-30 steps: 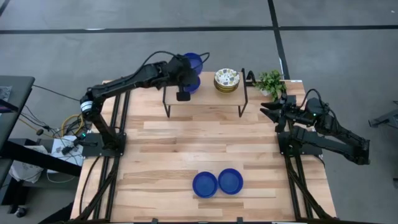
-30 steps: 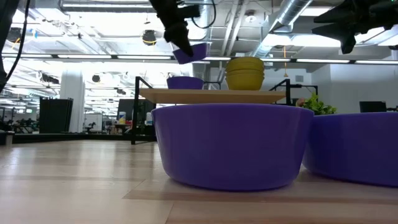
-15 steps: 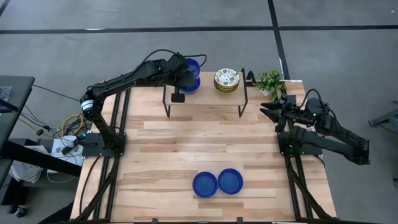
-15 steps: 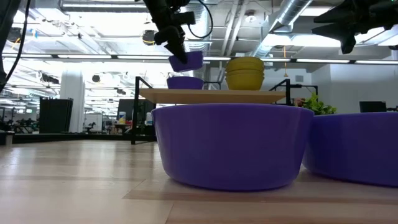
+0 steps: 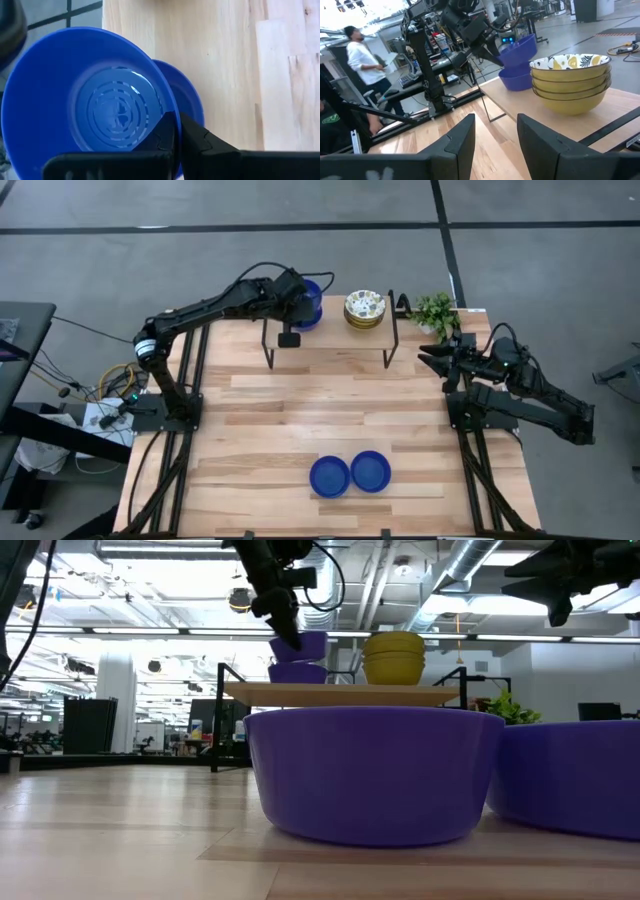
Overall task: Pick & Place Mini bowls
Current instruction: Stack the blue bowl on top of the blue bowl on the shelf
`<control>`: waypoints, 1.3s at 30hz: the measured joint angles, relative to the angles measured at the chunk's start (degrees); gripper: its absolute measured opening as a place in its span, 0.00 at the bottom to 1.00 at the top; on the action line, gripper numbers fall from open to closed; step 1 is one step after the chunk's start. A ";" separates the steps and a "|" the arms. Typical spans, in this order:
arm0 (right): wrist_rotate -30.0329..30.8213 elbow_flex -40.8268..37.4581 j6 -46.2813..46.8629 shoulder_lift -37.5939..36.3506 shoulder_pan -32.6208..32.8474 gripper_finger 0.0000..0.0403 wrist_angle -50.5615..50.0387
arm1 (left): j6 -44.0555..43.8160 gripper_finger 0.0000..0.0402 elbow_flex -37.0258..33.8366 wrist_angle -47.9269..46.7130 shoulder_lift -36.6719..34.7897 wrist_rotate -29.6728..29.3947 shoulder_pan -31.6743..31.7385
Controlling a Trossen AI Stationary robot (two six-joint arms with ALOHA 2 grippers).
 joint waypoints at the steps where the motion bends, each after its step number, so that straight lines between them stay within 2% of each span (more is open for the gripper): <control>1: 0.00 0.00 0.00 0.01 0.00 0.33 -0.01 | -0.19 0.01 0.00 -0.25 0.00 0.02 0.00; 9: 0.00 0.00 -0.01 0.01 0.00 0.33 -0.12 | -1.45 0.01 -0.02 -2.96 0.00 0.98 -0.17; 33: 0.01 0.00 -0.02 0.00 0.00 0.33 0.01 | -2.34 0.01 -0.04 -2.13 1.81 1.78 -0.76; 39: 0.02 0.00 -0.02 0.01 0.00 0.33 0.01 | -2.34 0.05 -0.04 -2.07 1.81 1.56 -0.76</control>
